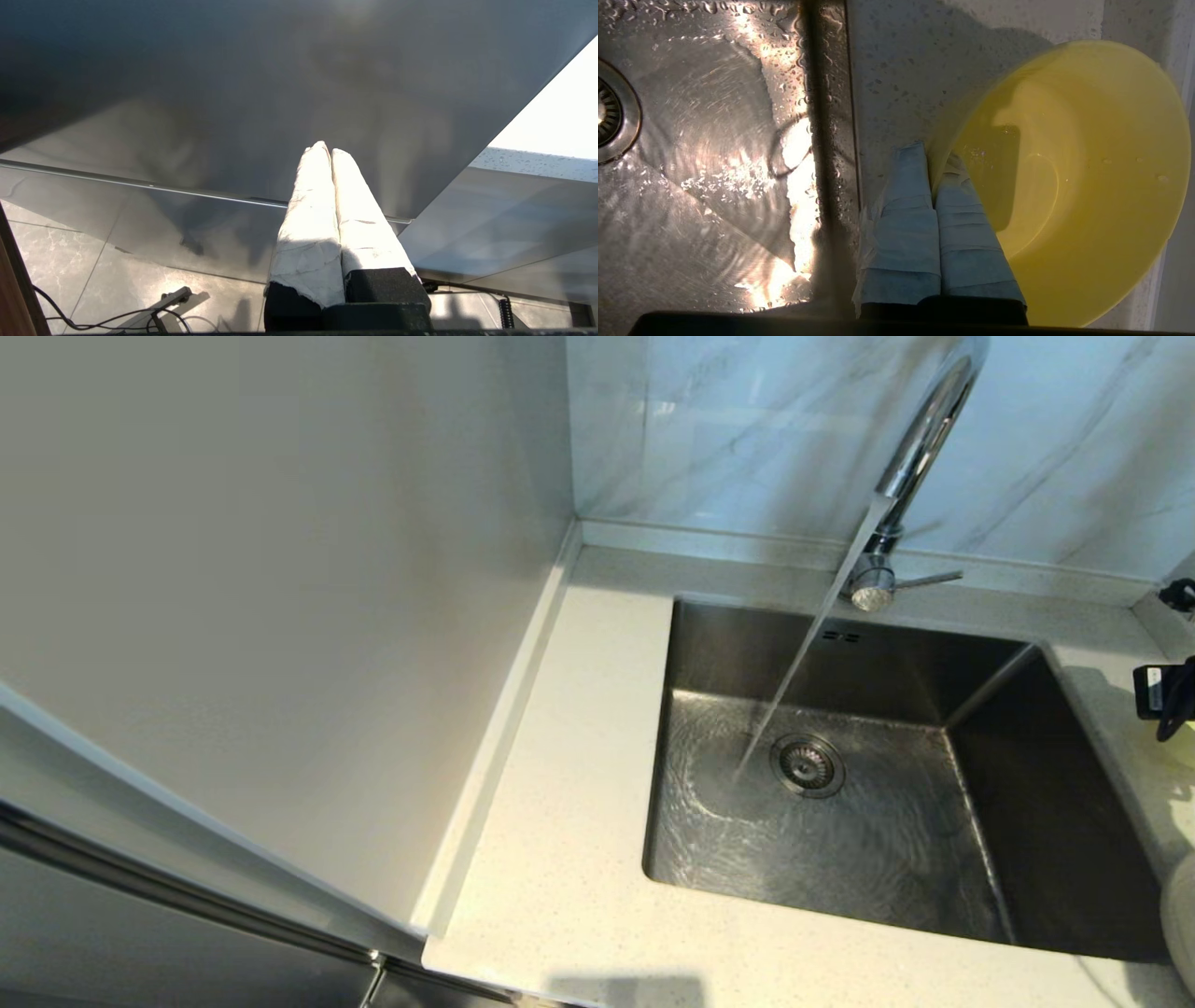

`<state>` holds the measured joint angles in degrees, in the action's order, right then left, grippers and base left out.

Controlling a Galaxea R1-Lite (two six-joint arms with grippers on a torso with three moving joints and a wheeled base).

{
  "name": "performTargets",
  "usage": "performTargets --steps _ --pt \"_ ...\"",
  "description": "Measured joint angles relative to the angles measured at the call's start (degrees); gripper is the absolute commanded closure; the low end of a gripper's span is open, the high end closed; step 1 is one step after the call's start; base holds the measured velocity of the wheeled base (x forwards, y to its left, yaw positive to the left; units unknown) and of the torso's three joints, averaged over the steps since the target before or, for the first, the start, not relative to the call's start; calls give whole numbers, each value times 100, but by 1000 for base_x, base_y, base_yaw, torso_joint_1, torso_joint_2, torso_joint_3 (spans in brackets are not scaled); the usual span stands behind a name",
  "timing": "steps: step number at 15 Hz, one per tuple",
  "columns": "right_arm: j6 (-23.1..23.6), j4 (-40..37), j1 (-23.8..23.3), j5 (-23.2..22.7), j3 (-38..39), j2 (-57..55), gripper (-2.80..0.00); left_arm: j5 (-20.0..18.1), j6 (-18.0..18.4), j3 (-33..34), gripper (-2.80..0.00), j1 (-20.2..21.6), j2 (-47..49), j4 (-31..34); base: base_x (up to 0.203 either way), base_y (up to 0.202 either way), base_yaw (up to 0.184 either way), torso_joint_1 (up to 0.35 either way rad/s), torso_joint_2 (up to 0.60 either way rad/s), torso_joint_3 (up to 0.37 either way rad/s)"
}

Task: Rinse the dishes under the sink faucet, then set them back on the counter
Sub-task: Place the bowl on the table

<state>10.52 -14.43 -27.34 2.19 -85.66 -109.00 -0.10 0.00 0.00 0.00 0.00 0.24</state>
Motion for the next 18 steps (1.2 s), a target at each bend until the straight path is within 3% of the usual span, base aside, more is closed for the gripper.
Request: performTargets --steps 3,4,13,18 --pt "-4 -6 -20 12 37 -23 0 0 0 0 0 -2 0 1 0 0 0 0 0 0" --pt "-5 -6 -25 15 52 -24 -280 -1 0 0 0 0 0 0 0 0 0 0 0 0" --pt "-66 -6 -36 43 24 61 -280 0 1 0 0 0 0 2 0 0 0 0 0 0" --pt "-347 -33 -71 -346 131 895 -280 0 2 0 0 0 0 0 0 0 0 0 0 0"
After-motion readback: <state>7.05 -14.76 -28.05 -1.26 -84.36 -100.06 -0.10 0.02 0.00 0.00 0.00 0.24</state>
